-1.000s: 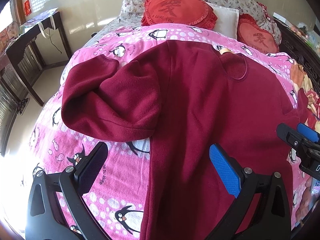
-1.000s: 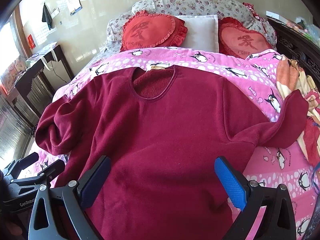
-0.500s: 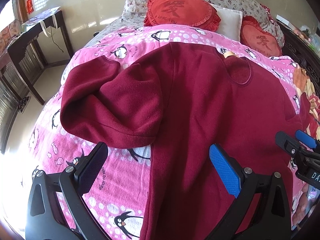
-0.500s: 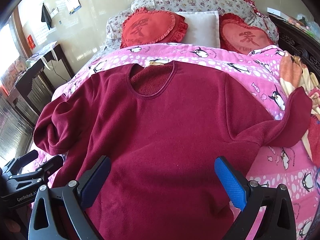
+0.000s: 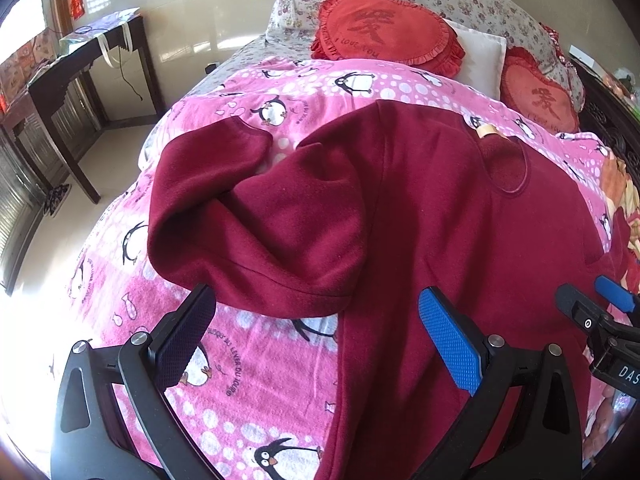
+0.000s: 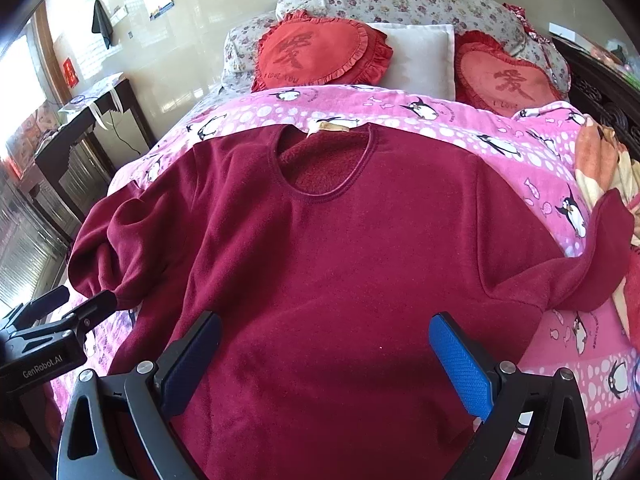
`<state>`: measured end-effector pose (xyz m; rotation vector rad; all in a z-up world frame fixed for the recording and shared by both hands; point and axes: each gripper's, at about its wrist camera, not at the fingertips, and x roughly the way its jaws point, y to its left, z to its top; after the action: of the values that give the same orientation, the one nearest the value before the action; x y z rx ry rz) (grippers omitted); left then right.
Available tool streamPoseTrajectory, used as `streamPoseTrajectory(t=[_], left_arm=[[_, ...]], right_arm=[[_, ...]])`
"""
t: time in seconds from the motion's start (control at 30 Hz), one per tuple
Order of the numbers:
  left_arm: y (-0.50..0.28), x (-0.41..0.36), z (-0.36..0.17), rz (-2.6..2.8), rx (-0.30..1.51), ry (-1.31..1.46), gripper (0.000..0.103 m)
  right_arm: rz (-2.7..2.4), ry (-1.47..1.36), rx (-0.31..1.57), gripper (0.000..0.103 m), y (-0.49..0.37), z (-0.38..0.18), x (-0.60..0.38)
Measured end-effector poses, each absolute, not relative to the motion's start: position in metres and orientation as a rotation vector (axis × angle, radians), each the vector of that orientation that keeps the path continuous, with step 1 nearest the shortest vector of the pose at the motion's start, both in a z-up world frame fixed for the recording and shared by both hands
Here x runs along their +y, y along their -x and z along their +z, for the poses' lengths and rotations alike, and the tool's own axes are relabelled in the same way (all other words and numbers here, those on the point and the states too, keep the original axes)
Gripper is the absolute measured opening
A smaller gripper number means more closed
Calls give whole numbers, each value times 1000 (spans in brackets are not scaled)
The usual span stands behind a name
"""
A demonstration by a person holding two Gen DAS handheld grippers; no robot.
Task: Fold small clothes
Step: 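Position both grippers over the dark red sweatshirt body near its hem, then grasp the sweatshirt sleeve with the right gripper and lift it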
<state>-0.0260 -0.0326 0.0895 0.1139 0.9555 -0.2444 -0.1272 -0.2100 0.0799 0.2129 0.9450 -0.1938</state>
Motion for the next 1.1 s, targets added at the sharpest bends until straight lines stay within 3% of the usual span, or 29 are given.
streamPoseTrajectory(t=[0.8,1.1], left_arm=[[5,26,82,-119,963,-57,102],[-12,65,65,-36,1006,29,102]], right_arm=[[-124,-165,954,103,104,81,-177],[112,-235,864,101,62,107,-150]])
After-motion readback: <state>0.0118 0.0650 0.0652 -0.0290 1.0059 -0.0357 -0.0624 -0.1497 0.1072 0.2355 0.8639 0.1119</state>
